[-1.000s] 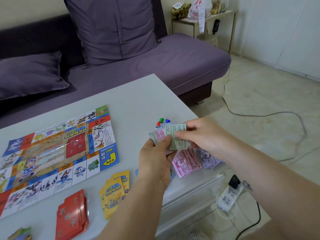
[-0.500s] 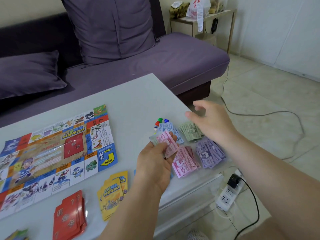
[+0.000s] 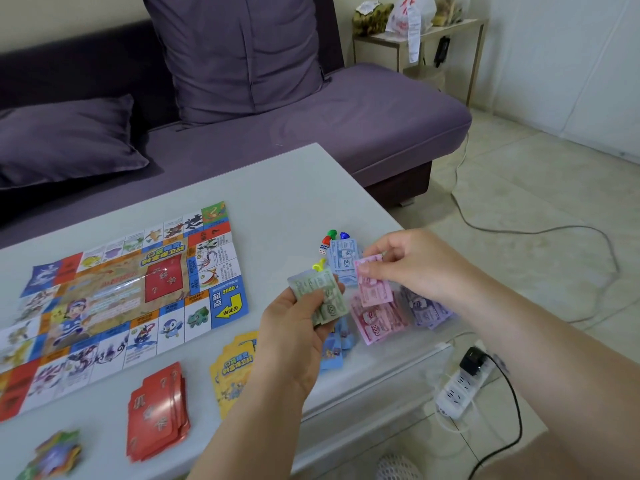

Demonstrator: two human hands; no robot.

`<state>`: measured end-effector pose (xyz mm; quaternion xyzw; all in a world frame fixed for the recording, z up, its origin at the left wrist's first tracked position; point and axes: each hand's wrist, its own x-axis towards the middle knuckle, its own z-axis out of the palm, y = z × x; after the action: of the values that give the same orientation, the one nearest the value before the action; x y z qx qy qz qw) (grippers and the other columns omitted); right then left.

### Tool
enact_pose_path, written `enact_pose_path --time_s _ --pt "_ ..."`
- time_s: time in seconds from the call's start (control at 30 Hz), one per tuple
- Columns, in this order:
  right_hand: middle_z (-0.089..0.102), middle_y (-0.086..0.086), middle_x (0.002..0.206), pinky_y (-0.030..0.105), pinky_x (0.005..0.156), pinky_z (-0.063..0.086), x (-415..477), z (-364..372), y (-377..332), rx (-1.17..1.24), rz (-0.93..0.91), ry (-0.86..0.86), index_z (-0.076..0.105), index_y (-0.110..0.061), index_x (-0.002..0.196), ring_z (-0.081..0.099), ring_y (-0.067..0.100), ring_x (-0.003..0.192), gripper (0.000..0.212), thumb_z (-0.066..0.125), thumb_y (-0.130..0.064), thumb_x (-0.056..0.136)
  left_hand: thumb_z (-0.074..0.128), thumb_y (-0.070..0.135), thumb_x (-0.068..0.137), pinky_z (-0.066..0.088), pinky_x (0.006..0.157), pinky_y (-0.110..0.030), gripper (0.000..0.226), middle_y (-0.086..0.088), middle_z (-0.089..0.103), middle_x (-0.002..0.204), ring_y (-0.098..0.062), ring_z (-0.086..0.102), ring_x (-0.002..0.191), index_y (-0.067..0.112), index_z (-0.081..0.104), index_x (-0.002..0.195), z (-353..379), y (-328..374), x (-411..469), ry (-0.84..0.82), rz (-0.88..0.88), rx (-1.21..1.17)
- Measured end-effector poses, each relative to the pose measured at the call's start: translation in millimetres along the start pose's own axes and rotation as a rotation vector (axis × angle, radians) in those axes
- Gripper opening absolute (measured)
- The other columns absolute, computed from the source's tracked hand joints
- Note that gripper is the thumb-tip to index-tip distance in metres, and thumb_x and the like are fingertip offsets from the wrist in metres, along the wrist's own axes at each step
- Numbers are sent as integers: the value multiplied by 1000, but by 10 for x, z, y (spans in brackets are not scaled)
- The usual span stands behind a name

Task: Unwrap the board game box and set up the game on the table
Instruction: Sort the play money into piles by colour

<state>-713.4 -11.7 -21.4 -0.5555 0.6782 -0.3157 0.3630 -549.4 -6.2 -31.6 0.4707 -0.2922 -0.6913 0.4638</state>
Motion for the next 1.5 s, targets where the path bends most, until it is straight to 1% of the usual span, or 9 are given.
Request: enact_pose_path --time_s 0.13,0.2,0.3,0.5,0.73,0.87,1.1,1.23,1.5 --pt "62 -12 106 24 80 45 -33 40 -37 -162 -37 142 60 -27 117 58 6 97 48 70 -51 76 48 -2 93 54 53 -18 19 -2 72 68 -9 69 60 9 63 88 -22 30 -24 17 12 -4" --pt "63 -14 96 17 70 42 -87 42 -103 -31 -54 152 65 -26 100 59 1 89 37 68 -54 76 50 -3 91 55 56 -19 18 -3 73 71 -11 69 63 9 64 91 27 -6 -35 -5 10 6" --pt "66 -12 73 18 62 42 -131 118 -137 15 -61 -32 66 -25 79 58 -3 64 26 74 -49 72 47 -1 93 57 61 -22 20 -8 73 82 -14 69 68 5 65 99 123 -30 -55 -54 11 -44" --pt "72 -1 75 27 72 53 -63 77 -73 63 -52 -59 71 -16 83 67 8 69 21 74 -36 78 40 -1 97 57 57 -23 24 -10 73 77 -17 71 66 1 63 96 197 14 -62 -89 7 -69" --pt "66 -14 59 9 47 41 -27 29 -36 131 -51 -29 66 -29 71 58 -7 50 15 67 -31 86 51 1 93 55 54 -21 14 -9 73 76 -16 71 65 4 65 92 289 27 42 -34 -14 -82" --pt "73 -7 75 22 67 55 7 -8 -2 181 -27 11 73 -26 83 68 3 65 7 68 -31 85 45 2 95 56 55 -22 20 -11 73 74 -17 71 64 3 65 89 335 48 80 -69 -13 -86" --pt "74 -3 83 43 83 56 49 11 21 243 -19 49 74 -24 91 71 15 79 11 69 -30 84 53 1 91 53 51 -20 12 -9 73 72 -16 70 61 3 66 90 424 26 119 -45 32 -51" --pt "74 -6 81 39 81 57 73 -20 45 270 -7 93 74 -26 92 71 10 75 10 70 -29 83 46 4 96 54 53 -21 22 -10 73 74 -15 71 64 4 66 88 424 24 117 -54 40 -46" --pt "74 -9 81 34 83 56 102 48 26 366 -20 55 72 -31 84 71 8 78 7 70 -25 84 52 -2 92 50 45 -17 14 -5 71 66 -13 68 54 3 65 92 469 14 129 28 37 -94"
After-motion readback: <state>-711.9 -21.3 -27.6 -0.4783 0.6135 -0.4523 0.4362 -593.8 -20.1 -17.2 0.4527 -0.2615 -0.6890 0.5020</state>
